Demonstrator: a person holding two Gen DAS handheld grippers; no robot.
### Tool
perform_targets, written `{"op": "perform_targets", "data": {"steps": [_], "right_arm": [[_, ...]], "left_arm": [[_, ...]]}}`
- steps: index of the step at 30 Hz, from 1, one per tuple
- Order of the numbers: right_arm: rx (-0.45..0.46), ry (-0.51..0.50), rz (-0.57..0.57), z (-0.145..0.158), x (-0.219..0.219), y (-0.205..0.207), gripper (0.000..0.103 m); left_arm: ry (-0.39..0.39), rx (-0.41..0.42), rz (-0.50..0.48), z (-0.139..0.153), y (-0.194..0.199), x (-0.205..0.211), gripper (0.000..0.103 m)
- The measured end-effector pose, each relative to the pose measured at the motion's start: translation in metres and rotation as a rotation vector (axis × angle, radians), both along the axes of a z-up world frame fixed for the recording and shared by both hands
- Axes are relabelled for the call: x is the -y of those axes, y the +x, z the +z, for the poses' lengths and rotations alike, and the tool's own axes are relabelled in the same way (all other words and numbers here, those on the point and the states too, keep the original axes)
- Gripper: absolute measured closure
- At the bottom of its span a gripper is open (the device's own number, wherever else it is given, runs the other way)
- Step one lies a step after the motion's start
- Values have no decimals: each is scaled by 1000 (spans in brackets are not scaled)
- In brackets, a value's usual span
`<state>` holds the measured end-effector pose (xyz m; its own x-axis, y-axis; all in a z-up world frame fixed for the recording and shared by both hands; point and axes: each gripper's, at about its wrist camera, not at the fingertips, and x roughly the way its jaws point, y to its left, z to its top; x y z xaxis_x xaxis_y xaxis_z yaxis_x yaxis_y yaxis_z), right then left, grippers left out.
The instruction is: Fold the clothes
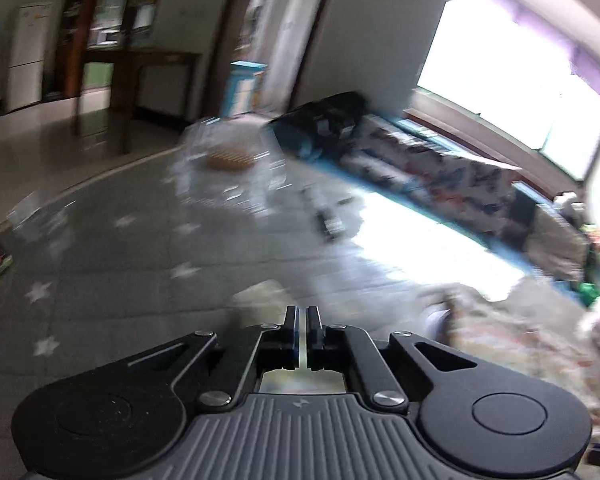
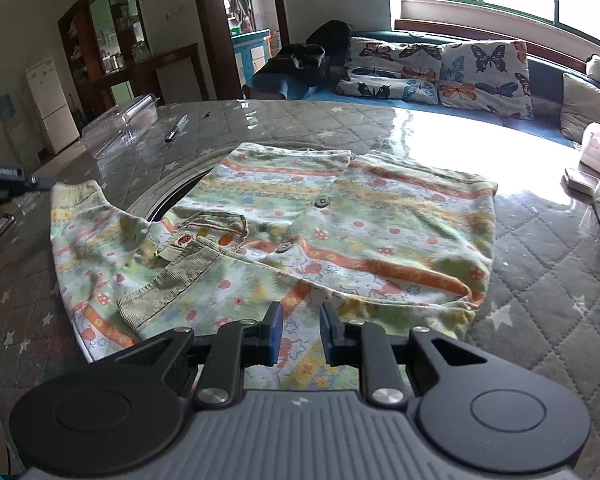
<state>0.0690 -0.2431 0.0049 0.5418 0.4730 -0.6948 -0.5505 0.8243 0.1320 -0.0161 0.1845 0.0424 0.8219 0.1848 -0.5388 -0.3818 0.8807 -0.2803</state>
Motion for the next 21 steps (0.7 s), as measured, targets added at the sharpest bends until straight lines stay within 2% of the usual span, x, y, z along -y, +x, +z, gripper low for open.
{"op": "perform_targets", "data": {"steps": [6,8,13,16,21], "right_arm": [[16,23,-28,6,13,-4,84],[24,33,-32,8,18,-7,84],[26,41,-35,8,23,-9,84],[20,40,-36,6,23,-8,83],[7,30,-30,2,17,-6,83]], "left_arm": [[20,79,-177,37,8,57,100],[24,97,-189,42,10,65,100],[25,42,-132,31,11,59,97],[36,-6,-45,14,3,41,94],[28,-82,120,-18,-12,0,63]]}}
